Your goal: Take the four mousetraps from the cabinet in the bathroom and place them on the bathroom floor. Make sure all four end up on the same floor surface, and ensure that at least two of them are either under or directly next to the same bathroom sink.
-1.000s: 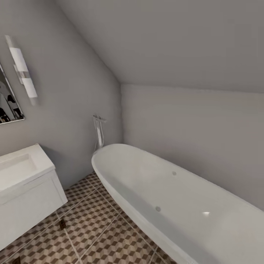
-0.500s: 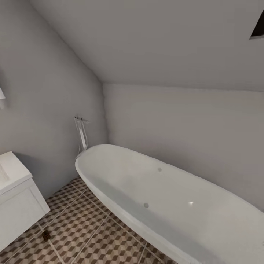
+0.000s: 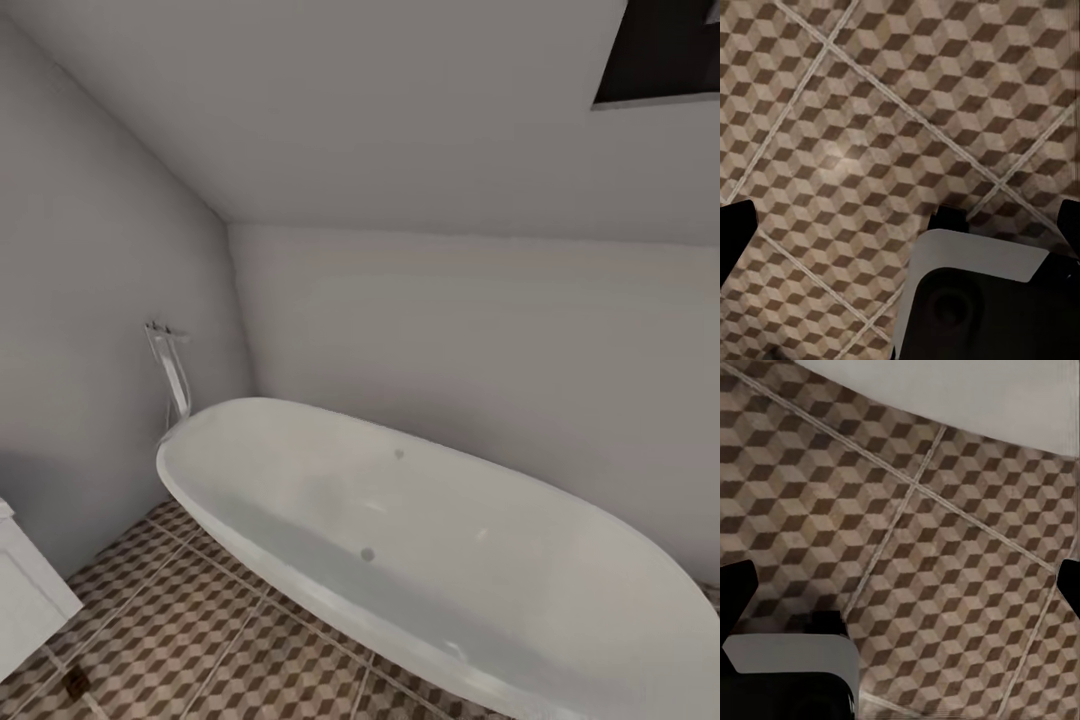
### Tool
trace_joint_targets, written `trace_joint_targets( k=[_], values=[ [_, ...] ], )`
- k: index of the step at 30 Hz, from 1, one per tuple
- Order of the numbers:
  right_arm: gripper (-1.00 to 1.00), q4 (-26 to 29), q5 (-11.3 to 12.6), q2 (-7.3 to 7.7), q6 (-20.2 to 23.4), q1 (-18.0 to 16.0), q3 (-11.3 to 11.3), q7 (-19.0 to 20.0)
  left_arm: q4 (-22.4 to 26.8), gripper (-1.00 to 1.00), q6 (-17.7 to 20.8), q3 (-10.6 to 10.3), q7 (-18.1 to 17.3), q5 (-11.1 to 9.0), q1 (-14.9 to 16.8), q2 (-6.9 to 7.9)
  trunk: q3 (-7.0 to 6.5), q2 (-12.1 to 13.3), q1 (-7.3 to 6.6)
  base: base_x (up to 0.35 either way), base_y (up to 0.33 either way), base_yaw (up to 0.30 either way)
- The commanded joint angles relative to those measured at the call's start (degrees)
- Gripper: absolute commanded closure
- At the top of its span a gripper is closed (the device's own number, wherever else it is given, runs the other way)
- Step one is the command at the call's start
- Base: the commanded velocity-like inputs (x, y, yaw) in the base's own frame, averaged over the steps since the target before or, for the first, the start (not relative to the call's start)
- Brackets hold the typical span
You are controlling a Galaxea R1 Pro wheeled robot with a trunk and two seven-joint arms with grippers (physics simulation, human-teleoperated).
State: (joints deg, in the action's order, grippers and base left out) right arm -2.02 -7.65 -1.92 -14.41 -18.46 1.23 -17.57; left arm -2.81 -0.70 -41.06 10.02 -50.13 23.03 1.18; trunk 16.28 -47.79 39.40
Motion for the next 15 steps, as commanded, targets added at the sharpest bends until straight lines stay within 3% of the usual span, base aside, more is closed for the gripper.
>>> trace_joint_targets(
  k=[1,15],
  values=[
    [-1.00,0.0,0.0,0.02,0.0,0.0,0.0,0.0,0.0,-1.00,0.0,0.0,0.0,0.0,0.0,-0.01,0.04,0.0,0.00,0.000,0.000,-0.274],
    [-1.00,0.1,0.0,0.15,0.0,0.0,0.0,0.0,0.0,-1.00,0.0,-0.1,0.0,0.1,0.0,-0.04,0.79,0.0,0.00,0.000,0.000,-0.246]
  ],
)
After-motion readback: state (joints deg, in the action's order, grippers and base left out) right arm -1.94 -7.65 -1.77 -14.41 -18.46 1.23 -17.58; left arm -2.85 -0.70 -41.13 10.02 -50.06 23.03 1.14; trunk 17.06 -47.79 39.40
